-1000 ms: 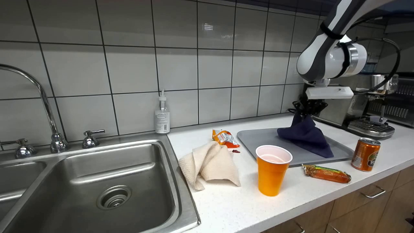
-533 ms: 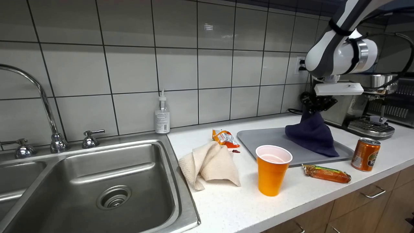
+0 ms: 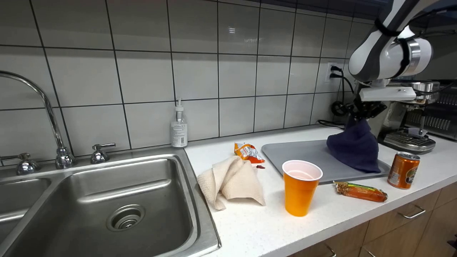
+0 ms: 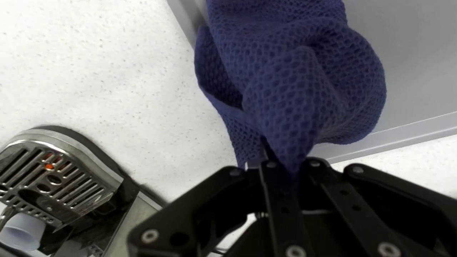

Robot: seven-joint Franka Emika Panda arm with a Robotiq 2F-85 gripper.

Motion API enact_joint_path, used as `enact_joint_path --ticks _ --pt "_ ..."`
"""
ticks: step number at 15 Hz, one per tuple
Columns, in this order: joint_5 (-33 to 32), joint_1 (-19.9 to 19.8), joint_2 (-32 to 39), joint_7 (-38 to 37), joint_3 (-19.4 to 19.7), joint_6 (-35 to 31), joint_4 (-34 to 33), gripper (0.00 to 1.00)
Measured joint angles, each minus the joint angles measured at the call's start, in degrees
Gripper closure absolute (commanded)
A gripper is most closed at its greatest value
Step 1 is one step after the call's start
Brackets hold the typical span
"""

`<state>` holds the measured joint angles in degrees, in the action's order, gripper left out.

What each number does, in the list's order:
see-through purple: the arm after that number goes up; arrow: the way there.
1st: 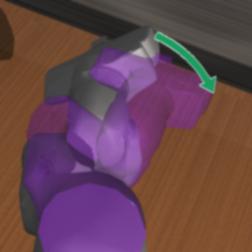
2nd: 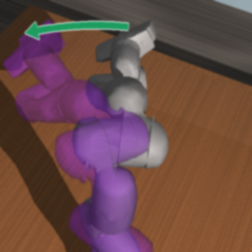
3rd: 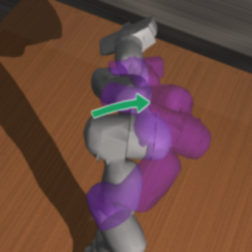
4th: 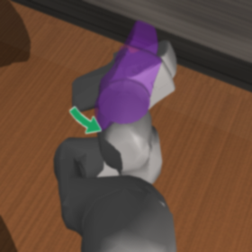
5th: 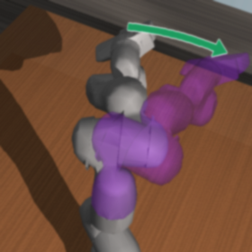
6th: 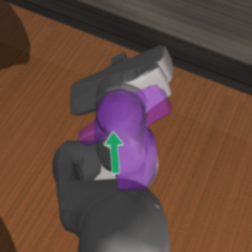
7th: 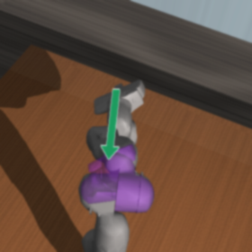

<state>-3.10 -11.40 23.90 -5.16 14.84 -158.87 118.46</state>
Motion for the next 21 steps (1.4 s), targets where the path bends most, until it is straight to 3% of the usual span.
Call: enact_joint_path --ticks 21 --pt "0.0 -1.1 0.0 -2.0 5.6 0.0 -5.0 0.98"
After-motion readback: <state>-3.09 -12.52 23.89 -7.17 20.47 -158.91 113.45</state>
